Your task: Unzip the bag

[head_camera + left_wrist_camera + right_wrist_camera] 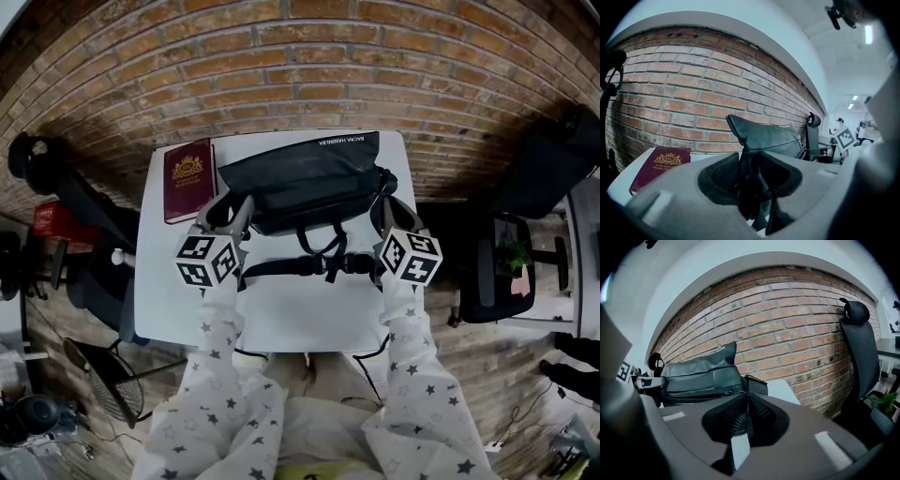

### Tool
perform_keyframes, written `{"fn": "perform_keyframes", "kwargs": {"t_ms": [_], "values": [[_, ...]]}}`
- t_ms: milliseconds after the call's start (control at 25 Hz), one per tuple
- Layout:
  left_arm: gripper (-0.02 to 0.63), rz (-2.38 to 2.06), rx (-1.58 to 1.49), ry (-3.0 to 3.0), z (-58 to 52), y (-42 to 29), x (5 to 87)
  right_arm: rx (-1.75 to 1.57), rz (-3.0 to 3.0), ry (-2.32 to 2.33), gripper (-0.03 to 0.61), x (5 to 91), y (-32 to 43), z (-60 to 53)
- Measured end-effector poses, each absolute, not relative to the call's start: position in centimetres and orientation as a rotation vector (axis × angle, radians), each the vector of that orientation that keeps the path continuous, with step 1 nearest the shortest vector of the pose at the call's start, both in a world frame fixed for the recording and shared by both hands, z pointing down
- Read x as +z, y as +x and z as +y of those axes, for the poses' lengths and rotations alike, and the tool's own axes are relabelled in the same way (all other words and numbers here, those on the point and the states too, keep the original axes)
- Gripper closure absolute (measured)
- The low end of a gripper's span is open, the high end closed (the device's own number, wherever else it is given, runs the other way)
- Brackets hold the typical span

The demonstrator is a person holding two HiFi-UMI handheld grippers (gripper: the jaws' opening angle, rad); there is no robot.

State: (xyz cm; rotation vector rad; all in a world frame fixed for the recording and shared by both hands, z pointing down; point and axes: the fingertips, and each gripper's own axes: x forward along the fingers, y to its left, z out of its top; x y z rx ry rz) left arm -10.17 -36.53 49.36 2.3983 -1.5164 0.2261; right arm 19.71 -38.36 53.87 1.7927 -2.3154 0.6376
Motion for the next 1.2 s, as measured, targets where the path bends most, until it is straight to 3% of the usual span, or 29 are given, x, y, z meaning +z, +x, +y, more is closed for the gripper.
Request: {"fn": "perform_keyframes", "kwargs": {"t_ms": [520, 720, 880, 1040, 1200], "values": [[0.468, -1.538, 0.196, 2.389, -36.0, -10.2, 49.2, 0.714, -2.333, 1.722, 0.551, 54.8, 19.8, -37.7], [0.442, -1.592, 0.177, 2.374, -34.8, -10.7, 48.7, 0.658, -2.392, 1.733, 0.448, 53.5, 20.3, -37.3], [0.443, -1.655, 0.127, 2.364, -33.3, -11.1, 47.5, 0.536, -2.461, 1.681, 0.476, 51.6, 19.6, -36.8], [0.575, -1.665, 0.178, 2.391, -30.8, -9.9, 47.3, 0.454, -2.541, 1.605, 0.539, 49.6, 18.5, -35.6], [0.614, -1.649, 0.180, 2.420, -29.3, -8.7, 46.5, 0.388, -2.623, 1.525, 0.569, 47.6, 17.0, -34.2]]}}
